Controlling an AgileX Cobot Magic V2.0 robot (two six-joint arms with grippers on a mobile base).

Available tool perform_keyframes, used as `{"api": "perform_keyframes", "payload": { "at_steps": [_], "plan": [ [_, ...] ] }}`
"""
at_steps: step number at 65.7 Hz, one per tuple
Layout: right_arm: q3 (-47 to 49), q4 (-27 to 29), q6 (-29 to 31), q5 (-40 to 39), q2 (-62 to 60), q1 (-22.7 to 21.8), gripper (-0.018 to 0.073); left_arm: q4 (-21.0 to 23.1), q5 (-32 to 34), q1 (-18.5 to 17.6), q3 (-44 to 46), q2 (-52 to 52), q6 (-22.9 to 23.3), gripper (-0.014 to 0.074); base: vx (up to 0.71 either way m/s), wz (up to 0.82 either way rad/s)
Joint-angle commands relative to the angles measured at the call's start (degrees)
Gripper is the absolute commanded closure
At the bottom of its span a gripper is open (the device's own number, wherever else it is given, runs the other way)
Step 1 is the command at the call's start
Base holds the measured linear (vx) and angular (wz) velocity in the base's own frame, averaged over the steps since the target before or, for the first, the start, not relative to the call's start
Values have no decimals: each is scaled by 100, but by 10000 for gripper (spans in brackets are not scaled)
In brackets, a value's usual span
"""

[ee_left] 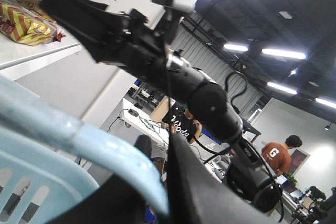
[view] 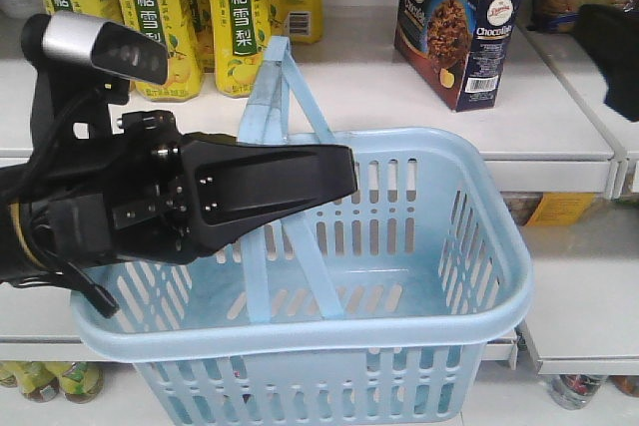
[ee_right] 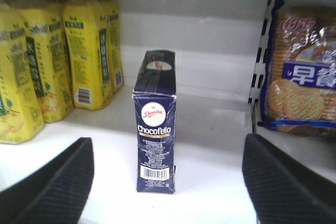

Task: Left arm holds basket, right arm returns cookies
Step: 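Withdraw the open right gripper from the shelf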

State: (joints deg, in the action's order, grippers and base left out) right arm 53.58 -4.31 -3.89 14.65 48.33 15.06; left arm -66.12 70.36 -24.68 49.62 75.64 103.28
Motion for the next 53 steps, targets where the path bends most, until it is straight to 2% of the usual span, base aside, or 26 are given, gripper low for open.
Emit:
{"api": "perform_keyframes", "payload": {
  "at_steps": [1, 17, 34, 47, 53],
  "plan": [
    [168, -6, 21, -219, -423, -25, 78, 564, 191, 22, 185, -172, -166, 594, 0, 0],
    [118, -6, 21, 535, -1447, -25, 99, 564, 191, 22, 185, -172, -166, 594, 0, 0],
    [-1099, -52, -223, 510, -2790, -25, 99, 564, 191, 22, 185, -172, -166, 594, 0, 0],
    [-1897, -744, -278, 566, -3521, -25, 99, 564, 191, 22, 185, -172, -166, 594, 0, 0],
    [-2105, -865, -291, 534, -3646, -25, 99, 564, 191, 22, 185, -172, -166, 594, 0, 0]
  ]
}}
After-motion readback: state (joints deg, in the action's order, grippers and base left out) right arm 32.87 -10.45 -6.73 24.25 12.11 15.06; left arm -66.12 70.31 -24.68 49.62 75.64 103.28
